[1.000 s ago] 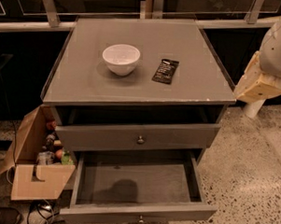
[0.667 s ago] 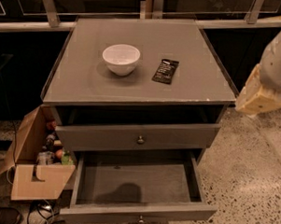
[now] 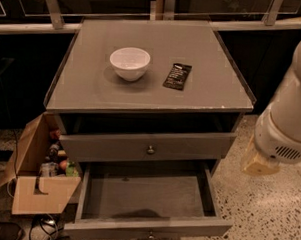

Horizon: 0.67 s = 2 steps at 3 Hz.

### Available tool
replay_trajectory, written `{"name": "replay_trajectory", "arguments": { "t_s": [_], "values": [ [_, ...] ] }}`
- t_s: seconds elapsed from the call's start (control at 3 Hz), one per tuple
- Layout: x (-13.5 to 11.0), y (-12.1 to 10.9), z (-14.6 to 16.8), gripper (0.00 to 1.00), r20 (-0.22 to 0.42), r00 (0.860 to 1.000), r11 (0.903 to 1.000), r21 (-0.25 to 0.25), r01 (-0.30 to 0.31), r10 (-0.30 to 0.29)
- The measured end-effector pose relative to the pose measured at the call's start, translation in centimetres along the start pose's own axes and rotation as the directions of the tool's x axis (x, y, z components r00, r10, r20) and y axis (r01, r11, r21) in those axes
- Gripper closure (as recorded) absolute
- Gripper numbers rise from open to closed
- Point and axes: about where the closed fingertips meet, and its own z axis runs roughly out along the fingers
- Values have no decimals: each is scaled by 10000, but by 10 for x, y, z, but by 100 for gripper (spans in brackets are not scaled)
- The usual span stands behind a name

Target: Close middle drawer

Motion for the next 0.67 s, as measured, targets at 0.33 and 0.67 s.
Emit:
{"name": "replay_trajectory", "arguments": {
  "t_s": [0.33,0.67],
  "values": [
    [4,7,8,100,-126,9999,9998,-190,8,-10],
    [4,7,8,100,-126,9999,9998,-190,8,-10]
  ]
}}
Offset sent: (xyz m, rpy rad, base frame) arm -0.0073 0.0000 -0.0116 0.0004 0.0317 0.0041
